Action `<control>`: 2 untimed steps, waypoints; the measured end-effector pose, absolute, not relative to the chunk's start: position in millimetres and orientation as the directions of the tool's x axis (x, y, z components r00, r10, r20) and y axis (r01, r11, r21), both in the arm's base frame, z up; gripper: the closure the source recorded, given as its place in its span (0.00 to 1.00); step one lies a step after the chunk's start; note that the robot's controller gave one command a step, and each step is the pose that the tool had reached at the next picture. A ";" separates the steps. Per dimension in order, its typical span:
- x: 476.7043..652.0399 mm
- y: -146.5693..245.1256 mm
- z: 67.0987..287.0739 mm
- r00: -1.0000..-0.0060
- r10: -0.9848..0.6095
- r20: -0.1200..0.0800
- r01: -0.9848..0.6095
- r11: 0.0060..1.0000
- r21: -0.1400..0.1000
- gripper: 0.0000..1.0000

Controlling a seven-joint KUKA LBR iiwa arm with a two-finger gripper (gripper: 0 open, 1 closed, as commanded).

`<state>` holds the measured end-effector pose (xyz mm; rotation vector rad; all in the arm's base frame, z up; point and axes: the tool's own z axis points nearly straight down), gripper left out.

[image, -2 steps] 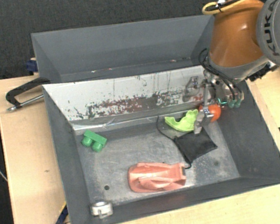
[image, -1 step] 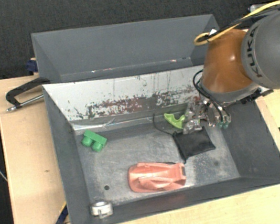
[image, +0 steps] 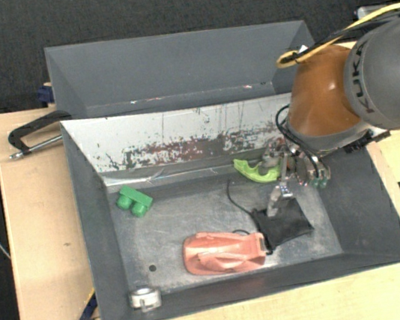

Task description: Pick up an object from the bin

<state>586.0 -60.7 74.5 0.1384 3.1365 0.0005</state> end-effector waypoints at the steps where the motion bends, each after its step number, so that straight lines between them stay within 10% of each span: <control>1: 587.3 -60.4 76.9 -0.996 0.087 -0.003 0.087 0.996 0.001 1.00; 2: 586.0 -60.6 74.4 -0.996 0.088 -0.002 0.088 0.996 0.000 0.00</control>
Offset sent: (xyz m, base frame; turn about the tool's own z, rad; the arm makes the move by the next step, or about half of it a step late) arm 0.0000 0.0000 0.0000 0.0000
